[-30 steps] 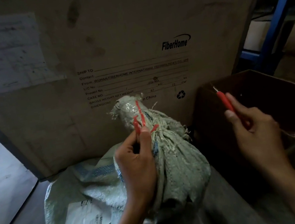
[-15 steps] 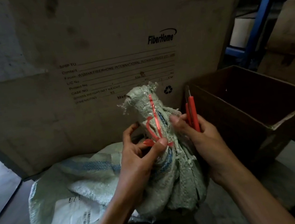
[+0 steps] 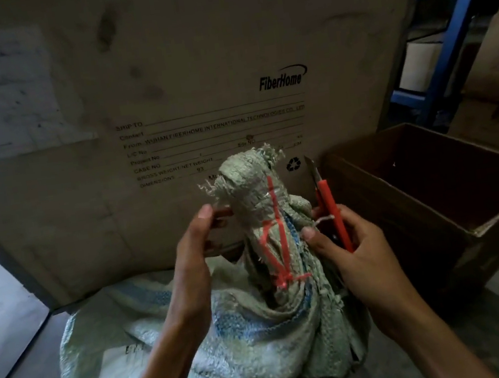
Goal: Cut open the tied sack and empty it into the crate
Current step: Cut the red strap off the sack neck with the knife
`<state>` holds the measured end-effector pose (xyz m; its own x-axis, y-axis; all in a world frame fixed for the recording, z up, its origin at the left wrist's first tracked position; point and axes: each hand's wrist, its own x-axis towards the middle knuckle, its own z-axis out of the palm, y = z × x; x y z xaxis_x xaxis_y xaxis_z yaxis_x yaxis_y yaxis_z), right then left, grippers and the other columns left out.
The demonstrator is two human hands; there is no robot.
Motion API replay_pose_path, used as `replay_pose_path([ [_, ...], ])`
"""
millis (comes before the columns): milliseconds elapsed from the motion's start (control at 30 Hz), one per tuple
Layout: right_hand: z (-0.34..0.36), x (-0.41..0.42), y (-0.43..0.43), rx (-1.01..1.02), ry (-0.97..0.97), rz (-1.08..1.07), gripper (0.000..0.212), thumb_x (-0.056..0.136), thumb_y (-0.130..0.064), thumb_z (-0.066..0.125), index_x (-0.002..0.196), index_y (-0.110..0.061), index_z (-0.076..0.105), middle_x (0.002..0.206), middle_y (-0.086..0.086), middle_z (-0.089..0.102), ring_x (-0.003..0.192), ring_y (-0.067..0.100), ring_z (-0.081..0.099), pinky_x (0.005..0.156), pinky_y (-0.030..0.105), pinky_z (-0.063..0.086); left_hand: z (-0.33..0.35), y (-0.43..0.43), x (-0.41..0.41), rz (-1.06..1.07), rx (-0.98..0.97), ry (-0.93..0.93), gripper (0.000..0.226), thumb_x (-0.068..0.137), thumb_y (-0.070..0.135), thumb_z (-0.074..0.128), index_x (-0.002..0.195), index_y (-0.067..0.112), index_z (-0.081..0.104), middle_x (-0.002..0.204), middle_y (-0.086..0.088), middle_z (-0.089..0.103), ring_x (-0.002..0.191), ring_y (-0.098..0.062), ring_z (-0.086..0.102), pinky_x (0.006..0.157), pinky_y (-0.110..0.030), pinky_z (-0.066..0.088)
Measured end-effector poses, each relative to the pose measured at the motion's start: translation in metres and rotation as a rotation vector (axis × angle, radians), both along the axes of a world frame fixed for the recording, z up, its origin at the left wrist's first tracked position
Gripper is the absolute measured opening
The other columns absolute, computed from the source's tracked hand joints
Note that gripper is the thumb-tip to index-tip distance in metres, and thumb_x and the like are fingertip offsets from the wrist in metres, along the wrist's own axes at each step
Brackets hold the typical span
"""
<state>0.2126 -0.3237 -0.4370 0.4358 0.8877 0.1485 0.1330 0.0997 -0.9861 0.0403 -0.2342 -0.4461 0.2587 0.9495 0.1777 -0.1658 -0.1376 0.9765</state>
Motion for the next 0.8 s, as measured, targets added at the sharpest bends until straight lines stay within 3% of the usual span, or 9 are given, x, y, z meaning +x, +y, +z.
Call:
replay_pose_path([
  [100,-0.002,-0.006,0.0,0.006,-0.057,0.068,0.015,0.085,-0.024,0.073,0.099,-0.026,0.068,0.088,-0.004,0.074,0.082,0.008,0.072,0.07,0.019,0.057,0.002,0.002,0.002,-0.051,0.009,0.012,0.072,0.081,0.068,0.056,0.117,0.006,0.064,0.108,-0.015,0.074,0.103,-0.028,0.07,0.104,-0.056,0.05],
  [167,-0.003,-0.01,0.001,-0.007,-0.088,0.082,0.018,0.082,-0.026,0.076,0.099,-0.028,0.069,0.084,-0.009,0.073,0.079,0.002,0.069,0.068,0.017,0.053,0.0,0.002,0.003,-0.07,-0.029,-0.014,0.081,0.076,0.07,0.066,0.107,-0.005,0.062,0.101,-0.029,0.069,0.098,-0.041,0.068,0.105,-0.064,0.046],
  [233,-0.006,-0.012,0.002,-0.013,-0.094,0.047,0.021,0.078,-0.03,0.078,0.098,-0.03,0.069,0.088,-0.008,0.074,0.084,0.003,0.07,0.072,0.021,0.054,-0.003,0.005,0.003,-0.075,-0.094,-0.021,0.09,0.073,0.074,0.069,0.107,-0.01,0.062,0.109,-0.037,0.067,0.107,-0.053,0.063,0.108,-0.068,0.041],
  [333,-0.008,-0.012,0.002,-0.022,-0.122,-0.052,0.032,0.068,-0.041,0.083,0.094,-0.031,0.068,0.092,-0.003,0.071,0.09,0.013,0.068,0.079,0.034,0.058,-0.01,0.009,0.001,-0.074,-0.227,-0.118,0.057,0.086,0.054,0.062,0.108,0.002,0.072,0.123,-0.027,0.07,0.124,-0.046,0.059,0.114,-0.057,0.04],
  [467,-0.006,-0.008,0.0,0.004,-0.157,-0.107,0.037,0.065,-0.049,0.082,0.088,-0.026,0.064,0.087,-0.001,0.066,0.082,0.017,0.065,0.072,0.03,0.054,-0.021,0.013,0.0,-0.137,-0.385,-0.244,0.047,0.088,0.044,0.056,0.114,0.009,0.074,0.119,-0.015,0.074,0.107,-0.033,0.067,0.093,-0.043,0.052],
  [533,-0.003,-0.008,-0.001,0.033,-0.136,-0.135,0.033,0.067,-0.047,0.081,0.087,-0.027,0.064,0.082,-0.004,0.067,0.077,0.011,0.065,0.068,0.024,0.051,-0.022,0.015,0.001,-0.148,-0.398,-0.269,0.039,0.099,0.036,0.045,0.101,0.009,0.074,0.095,-0.011,0.077,0.084,-0.021,0.073,0.074,-0.031,0.061],
  [633,0.0,-0.007,-0.002,0.058,-0.155,-0.159,0.029,0.072,-0.047,0.078,0.089,-0.028,0.065,0.082,-0.003,0.068,0.077,0.014,0.065,0.07,0.029,0.053,-0.024,0.017,0.004,-0.169,-0.383,-0.272,0.04,0.105,0.025,0.033,0.093,0.009,0.067,0.067,-0.002,0.073,0.057,-0.009,0.069,0.052,-0.019,0.056],
  [733,0.004,-0.009,-0.006,0.08,-0.173,-0.157,0.025,0.081,-0.054,0.063,0.095,-0.033,0.064,0.088,-0.004,0.068,0.084,0.009,0.065,0.075,0.03,0.051,-0.025,0.015,0.005,-0.143,-0.403,-0.284,0.036,0.104,0.031,0.038,0.099,0.01,0.067,0.068,-0.001,0.065,0.055,-0.011,0.062,0.053,-0.023,0.055],
  [800,0.007,-0.011,-0.009,0.102,-0.249,-0.15,0.02,0.089,-0.052,0.052,0.101,-0.039,0.061,0.086,-0.005,0.065,0.079,0.01,0.064,0.07,0.027,0.051,-0.024,0.013,0.004,-0.135,-0.402,-0.248,0.037,0.102,0.038,0.041,0.101,0.013,0.069,0.074,-0.001,0.063,0.061,-0.014,0.06,0.061,-0.029,0.053],
])
